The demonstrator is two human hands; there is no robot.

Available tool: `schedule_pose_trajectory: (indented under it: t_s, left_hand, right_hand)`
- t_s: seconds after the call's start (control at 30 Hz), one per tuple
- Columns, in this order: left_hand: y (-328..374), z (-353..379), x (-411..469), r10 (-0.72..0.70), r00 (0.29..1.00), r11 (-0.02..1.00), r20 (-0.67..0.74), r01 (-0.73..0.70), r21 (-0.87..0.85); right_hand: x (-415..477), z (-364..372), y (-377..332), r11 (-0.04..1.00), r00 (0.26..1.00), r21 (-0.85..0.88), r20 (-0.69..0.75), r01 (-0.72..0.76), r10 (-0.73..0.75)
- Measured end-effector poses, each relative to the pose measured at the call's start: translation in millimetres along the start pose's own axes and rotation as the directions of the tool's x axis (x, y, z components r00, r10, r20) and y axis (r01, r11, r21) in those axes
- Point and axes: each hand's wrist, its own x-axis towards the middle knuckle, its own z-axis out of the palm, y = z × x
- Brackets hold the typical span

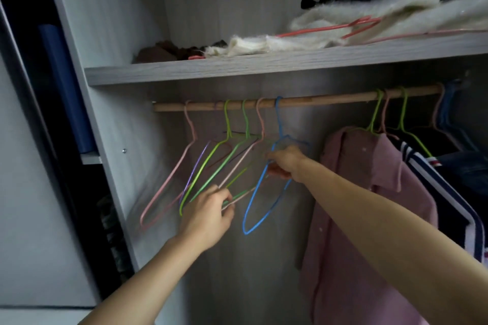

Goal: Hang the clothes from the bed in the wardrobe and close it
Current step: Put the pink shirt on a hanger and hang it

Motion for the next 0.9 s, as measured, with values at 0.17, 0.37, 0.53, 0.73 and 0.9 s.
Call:
schedule_pose_trajectory:
  t_s: [0.17, 0.37, 0.53, 0.73, 0.9]
  left_hand:
    - [-2.3, -11.7, -26.0, -0.044, 0.999, 0.998, 0.007, 0.044, 0.045]
    - [15.0, -16.9, -25.3, 0.040, 0.999, 0.999, -0.007, -0.039, 0.037]
    - [51.5, 1.8, -27.8, 0.179, 0.981, 0.982, 0.077, -0.174, -0.068]
    - [98.1, 56.7, -74.9, 0.384, 0.885, 0.906, 0.264, -0.306, -0.292]
    - [174.5, 97.8, -134.3, 0.511, 0.742, 0.850, 0.434, -0.358, -0.387]
  right_hand:
    - [-0.3, -16.5, -14.7, 0.992, 0.975, 0.092, -0.211, 0.087, -0.066]
    - [-66.7, -79.7, -31.7, 0.982, 0.960, 0.150, -0.271, 0.117, -0.073]
    - [-154.2, -119.5, 11.1, 0.999, 0.966, -0.001, -0.255, 0.051, -0.050]
    - [-278.5, -157.9, 93.4, 0.969, 0.945, -0.203, -0.318, -0.142, 0.072]
    - [-399.9, -233.5, 167.9, 0.925, 0.808, -0.224, -0.574, -0.308, 0.131]
